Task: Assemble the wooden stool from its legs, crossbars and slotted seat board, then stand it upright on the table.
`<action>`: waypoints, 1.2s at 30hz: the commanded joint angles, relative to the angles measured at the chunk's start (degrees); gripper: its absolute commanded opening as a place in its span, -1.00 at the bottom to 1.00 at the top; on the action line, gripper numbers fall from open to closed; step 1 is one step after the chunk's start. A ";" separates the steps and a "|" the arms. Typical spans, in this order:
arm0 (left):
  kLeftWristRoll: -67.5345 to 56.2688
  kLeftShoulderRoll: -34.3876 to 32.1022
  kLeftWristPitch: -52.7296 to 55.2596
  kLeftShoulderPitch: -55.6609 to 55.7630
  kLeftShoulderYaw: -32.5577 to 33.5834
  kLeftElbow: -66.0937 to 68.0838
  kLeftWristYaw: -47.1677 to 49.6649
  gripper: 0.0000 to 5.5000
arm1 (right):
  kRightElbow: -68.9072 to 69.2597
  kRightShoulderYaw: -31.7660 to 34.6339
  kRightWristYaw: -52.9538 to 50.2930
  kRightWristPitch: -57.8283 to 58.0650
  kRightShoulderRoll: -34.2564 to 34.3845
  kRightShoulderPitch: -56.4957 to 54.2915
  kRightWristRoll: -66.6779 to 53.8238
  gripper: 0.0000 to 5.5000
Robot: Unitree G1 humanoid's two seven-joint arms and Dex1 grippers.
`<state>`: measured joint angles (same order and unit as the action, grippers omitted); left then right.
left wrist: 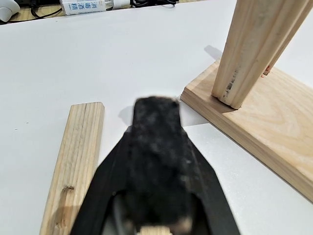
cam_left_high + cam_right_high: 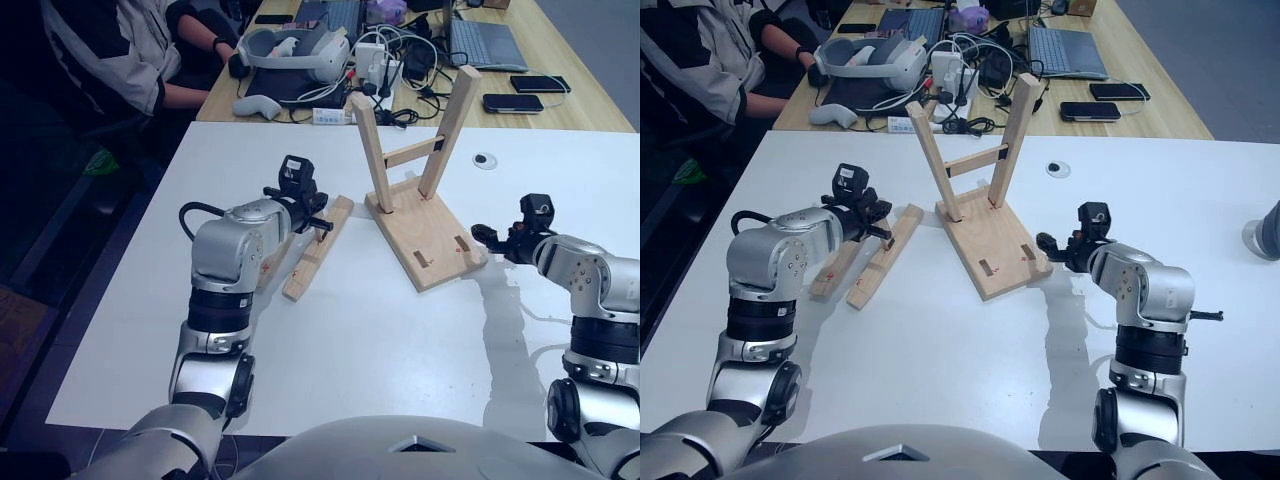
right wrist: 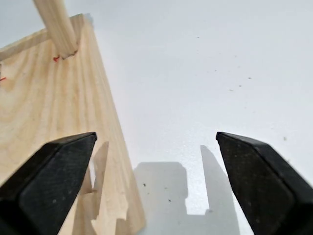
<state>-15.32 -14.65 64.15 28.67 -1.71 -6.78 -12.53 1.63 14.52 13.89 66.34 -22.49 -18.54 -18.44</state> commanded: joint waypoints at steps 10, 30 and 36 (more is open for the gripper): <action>0.98 -0.88 -0.59 -2.21 -1.42 -3.46 -0.14 -0.86 | 0.59 2.63 -1.06 3.81 2.92 -0.56 -3.10 0.65; 2.84 -0.03 -8.07 5.77 1.21 -0.73 0.42 -0.27 | 2.51 1.63 -1.10 4.17 3.56 0.50 -2.96 0.65; 2.86 4.67 -13.16 9.60 2.15 1.12 3.20 -0.27 | 3.22 1.41 -1.22 4.20 3.92 1.08 -2.94 0.65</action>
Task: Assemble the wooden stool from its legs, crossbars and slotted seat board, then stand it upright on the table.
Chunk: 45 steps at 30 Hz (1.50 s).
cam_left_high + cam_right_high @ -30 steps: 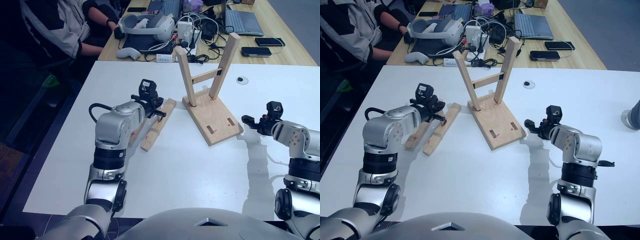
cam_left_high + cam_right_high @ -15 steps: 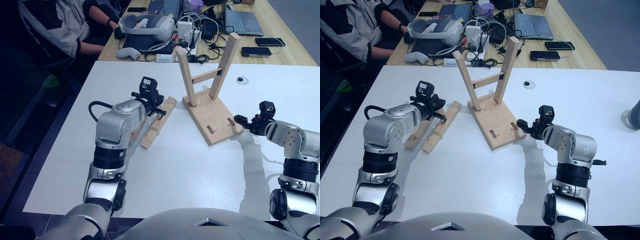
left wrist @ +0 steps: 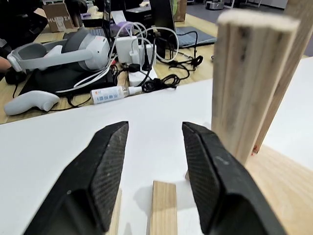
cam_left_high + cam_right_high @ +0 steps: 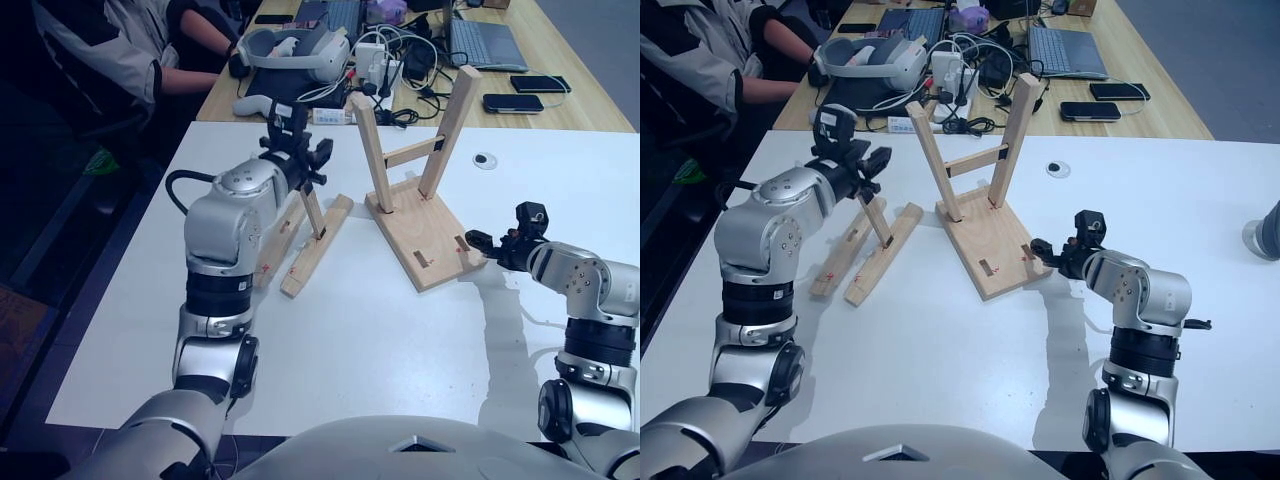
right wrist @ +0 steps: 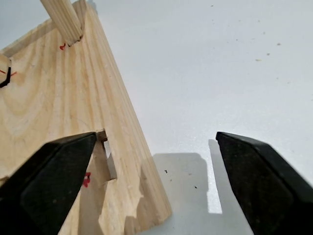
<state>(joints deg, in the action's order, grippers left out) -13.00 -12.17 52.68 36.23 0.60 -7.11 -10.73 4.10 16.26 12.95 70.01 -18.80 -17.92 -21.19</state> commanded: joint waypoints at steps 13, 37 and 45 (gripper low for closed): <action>3.81 4.44 -7.94 5.71 0.59 9.43 5.32 -0.27 | 0.37 -0.71 -0.32 0.28 0.20 -0.50 -0.02 0.65; 6.24 2.74 0.42 2.82 0.45 7.18 7.05 -0.27 | 0.01 -1.43 -0.01 -0.19 -0.57 -0.71 0.29 0.65; 3.34 3.62 1.09 9.13 6.24 0.45 8.54 -0.27 | -0.35 -1.50 0.15 -0.40 -0.86 -0.98 0.22 0.65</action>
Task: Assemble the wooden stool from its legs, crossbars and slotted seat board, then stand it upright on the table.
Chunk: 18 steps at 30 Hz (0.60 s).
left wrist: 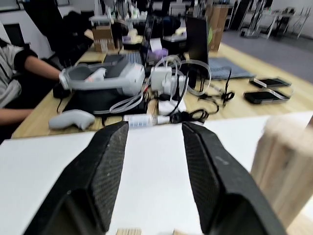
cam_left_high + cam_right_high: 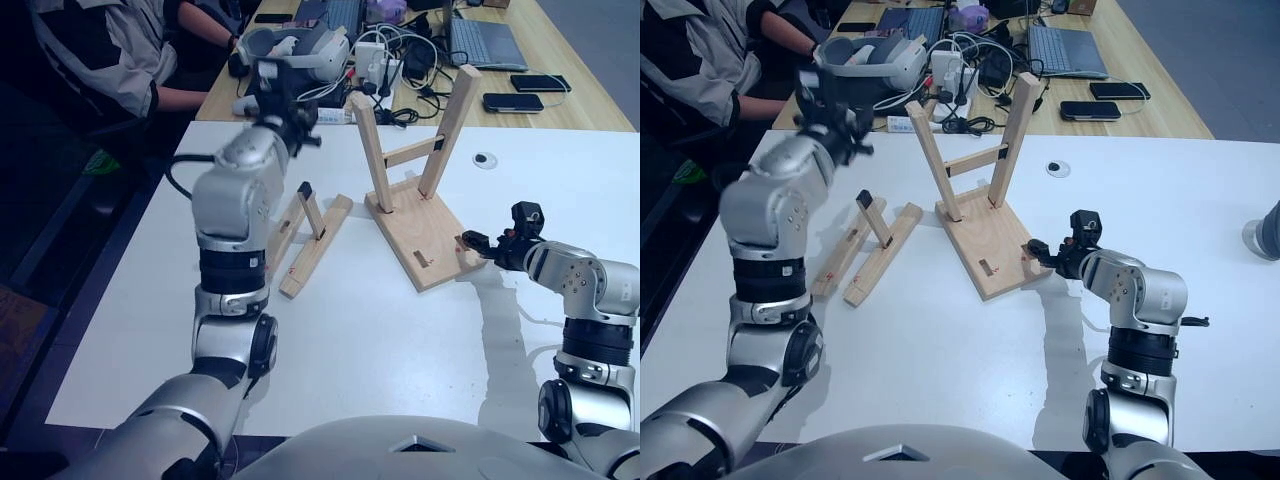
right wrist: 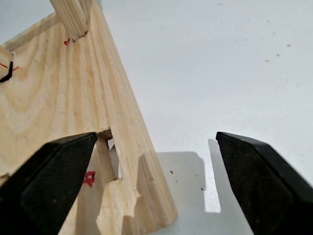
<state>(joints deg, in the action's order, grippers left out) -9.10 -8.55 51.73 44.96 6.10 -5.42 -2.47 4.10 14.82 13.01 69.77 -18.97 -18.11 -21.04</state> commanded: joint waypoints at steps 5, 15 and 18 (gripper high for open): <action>0.17 0.41 3.64 -5.75 -0.68 -1.06 0.43 -0.27 | -0.37 -0.06 0.11 -0.11 -0.75 -0.93 0.02 0.65; 3.52 -6.98 11.82 -15.29 -15.07 1.85 -5.27 -0.27 | -0.71 -0.19 0.26 -0.35 -0.89 -1.09 0.05 0.65; 3.94 -6.06 9.34 -13.56 -12.34 2.08 -3.94 -0.27 | -0.62 -0.26 0.17 -0.41 -0.77 -1.11 0.08 0.65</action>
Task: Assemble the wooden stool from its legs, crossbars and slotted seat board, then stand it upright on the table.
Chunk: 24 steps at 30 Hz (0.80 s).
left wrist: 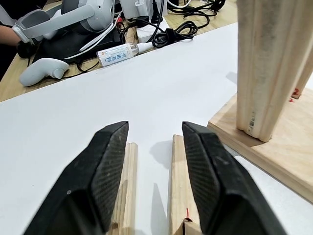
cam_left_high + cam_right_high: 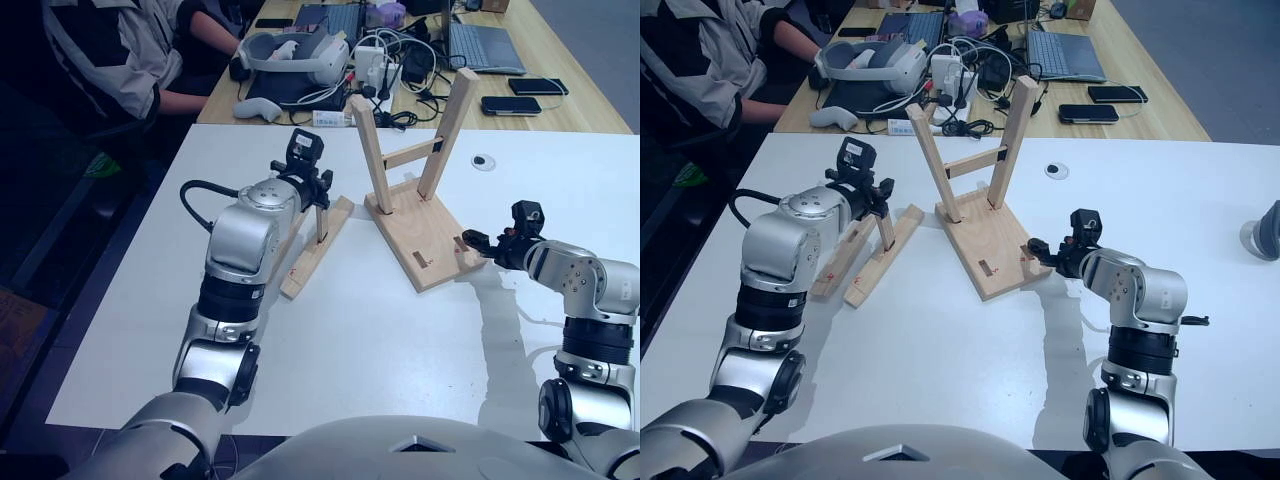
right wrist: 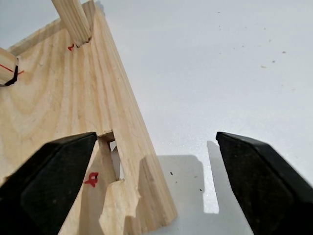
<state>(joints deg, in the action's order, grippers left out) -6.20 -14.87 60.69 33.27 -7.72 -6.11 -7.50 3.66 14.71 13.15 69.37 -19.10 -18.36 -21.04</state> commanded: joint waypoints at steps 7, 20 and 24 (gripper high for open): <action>1.20 0.91 -2.27 0.40 6.15 2.93 2.59 -0.27 | -0.10 -0.34 -0.04 -0.07 -0.46 -0.82 0.08 0.65; 0.59 -3.12 2.94 -0.81 5.50 -5.22 -0.33 -0.27 | 0.00 0.29 0.04 -0.38 -0.69 -0.27 0.00 0.65; -0.46 -9.45 10.73 -3.97 -3.01 -14.68 -4.97 -0.27 | -0.15 0.58 0.10 -0.49 -0.95 -0.29 -0.01 0.65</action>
<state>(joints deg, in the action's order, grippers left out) -6.22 -21.37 68.03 30.22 -7.22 -16.61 -10.35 3.67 14.88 13.16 68.92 -19.13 -18.32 -21.04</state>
